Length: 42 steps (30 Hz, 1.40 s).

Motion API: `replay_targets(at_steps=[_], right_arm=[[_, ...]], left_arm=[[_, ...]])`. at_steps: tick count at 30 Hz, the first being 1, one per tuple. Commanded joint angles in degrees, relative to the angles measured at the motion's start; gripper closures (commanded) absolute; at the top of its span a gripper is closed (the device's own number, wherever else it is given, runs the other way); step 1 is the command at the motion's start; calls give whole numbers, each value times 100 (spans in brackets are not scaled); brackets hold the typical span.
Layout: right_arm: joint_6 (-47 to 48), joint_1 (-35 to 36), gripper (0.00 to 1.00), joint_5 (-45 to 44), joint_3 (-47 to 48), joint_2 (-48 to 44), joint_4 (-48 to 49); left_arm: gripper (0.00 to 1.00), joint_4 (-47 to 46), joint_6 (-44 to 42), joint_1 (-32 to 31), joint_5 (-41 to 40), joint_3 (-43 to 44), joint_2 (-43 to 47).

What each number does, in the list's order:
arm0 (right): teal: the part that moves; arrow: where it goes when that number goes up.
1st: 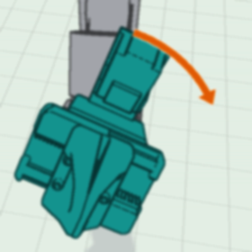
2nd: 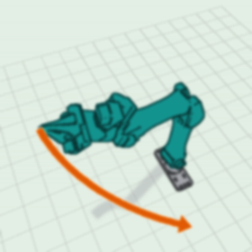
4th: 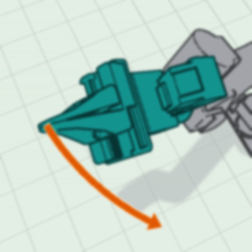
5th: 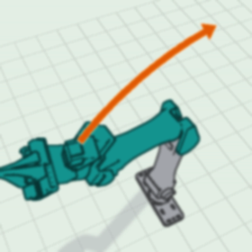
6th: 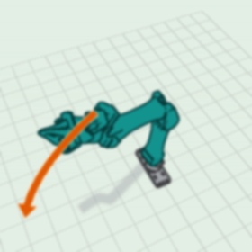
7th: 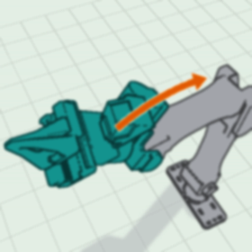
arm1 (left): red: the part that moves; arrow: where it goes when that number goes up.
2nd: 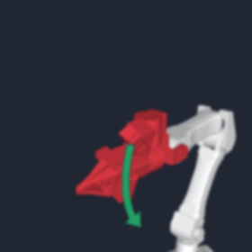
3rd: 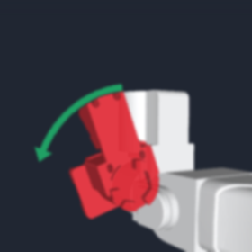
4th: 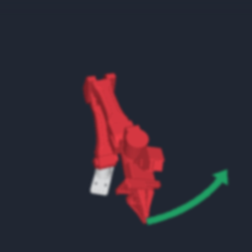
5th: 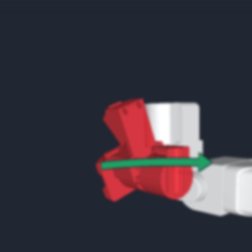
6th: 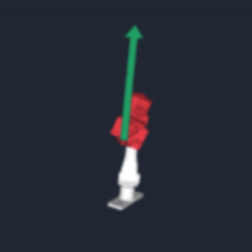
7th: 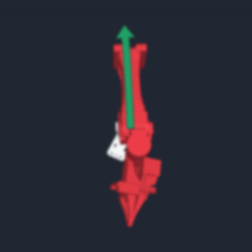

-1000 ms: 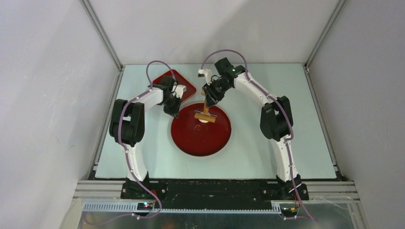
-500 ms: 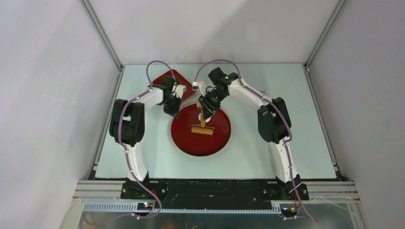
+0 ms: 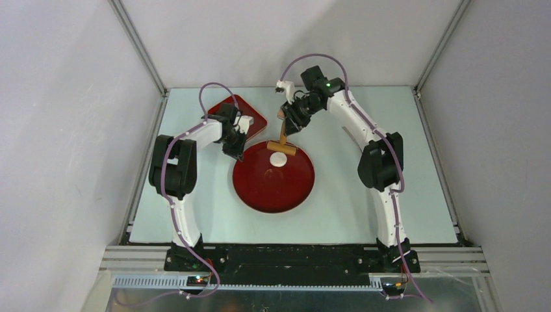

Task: Roll out the dumpling wrappers from the dough
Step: Flatten out the dough on the work surface.

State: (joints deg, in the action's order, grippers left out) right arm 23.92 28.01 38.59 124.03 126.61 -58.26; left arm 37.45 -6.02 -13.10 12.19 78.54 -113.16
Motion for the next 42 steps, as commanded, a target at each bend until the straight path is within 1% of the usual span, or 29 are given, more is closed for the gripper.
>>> replay_targets(at_steps=[1,4,9,16,23,26,28,32,34,37,38,42], right_arm=[[5,57,100,-92,482,301,24],[110,63,100,-194,470,474,54],[304,116,100,-62,413,732,-188],[521,258,100,83,-265,660,-267],[577,392,100,-161,-973,480,-21],[534,407,100,-210,-1108,448,109],[556,415,100,-123,-1058,422,-38],[566,416,100,661,-625,133,-616],[420,386,100,861,-431,-126,-560],[148,258,100,678,-198,-396,-115],[53,236,100,464,-121,-392,-27],[-36,69,100,137,368,35,86]], left_arm=[[100,-50,81,22,-174,77,-171],[100,-47,79,25,-174,77,-171],[100,-52,82,27,-179,77,-171],[100,-47,87,27,-192,89,-173],[100,-48,94,26,-202,83,-171],[100,-50,97,23,-209,88,-179],[100,-48,103,25,-205,87,-172],[100,-48,99,20,-206,95,-179],[100,-52,94,26,-200,93,-180],[100,-53,95,19,-199,97,-180],[100,-53,97,23,-199,98,-173],[100,-48,94,20,-200,91,-175]])
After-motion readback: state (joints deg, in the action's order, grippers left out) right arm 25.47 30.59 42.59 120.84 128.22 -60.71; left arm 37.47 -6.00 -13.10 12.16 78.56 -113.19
